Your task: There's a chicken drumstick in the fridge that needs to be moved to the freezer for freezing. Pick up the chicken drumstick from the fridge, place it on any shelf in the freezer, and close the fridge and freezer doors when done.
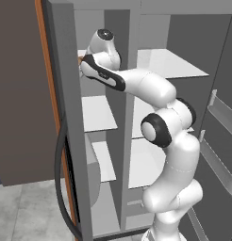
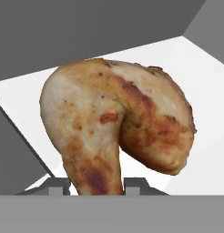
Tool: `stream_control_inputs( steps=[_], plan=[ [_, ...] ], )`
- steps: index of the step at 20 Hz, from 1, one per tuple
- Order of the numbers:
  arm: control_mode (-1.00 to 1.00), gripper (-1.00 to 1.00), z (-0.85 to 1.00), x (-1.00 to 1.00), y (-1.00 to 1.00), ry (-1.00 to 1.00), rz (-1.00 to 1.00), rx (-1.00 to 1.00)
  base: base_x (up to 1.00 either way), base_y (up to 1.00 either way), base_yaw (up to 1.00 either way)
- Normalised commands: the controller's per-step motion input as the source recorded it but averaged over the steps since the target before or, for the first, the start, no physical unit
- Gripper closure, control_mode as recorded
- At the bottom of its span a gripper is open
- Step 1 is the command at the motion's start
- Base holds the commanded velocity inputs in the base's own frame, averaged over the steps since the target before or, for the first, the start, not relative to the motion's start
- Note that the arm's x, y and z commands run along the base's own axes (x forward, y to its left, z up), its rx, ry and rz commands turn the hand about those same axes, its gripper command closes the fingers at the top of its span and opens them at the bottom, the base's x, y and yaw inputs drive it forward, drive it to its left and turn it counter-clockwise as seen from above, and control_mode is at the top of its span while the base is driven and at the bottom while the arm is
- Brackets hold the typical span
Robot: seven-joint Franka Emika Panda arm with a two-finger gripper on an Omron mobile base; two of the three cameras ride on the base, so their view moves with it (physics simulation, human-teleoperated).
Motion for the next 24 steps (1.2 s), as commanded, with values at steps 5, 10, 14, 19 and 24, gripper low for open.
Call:
stream_control_inputs(
  steps=[5, 10, 14, 19, 24],
  plan=[
    [-1.0, 1.0, -0.49, 0.11, 0.0, 0.0, 0.0, -0.01, 0.0, 0.0, 0.0],
    [-1.0, 1.0, -0.55, 0.15, 0.0, 0.0, 0.0, 0.0, 0.0, 0.0, 0.0],
    [-1.0, -1.0, -0.4, 0.25, 0.0, 0.0, 0.0, 0.0, 0.0, 0.0, 0.0],
    [-1.0, -1.0, -0.17, 0.34, 0.0, -0.01, 0.0, 0.0, 0.0, 0.0, 0.0],
    [-1.0, -1.0, 0.0, 0.04, 0.0, -0.05, 0.0, 0.0, 0.0, 0.0, 0.0]
  ],
)
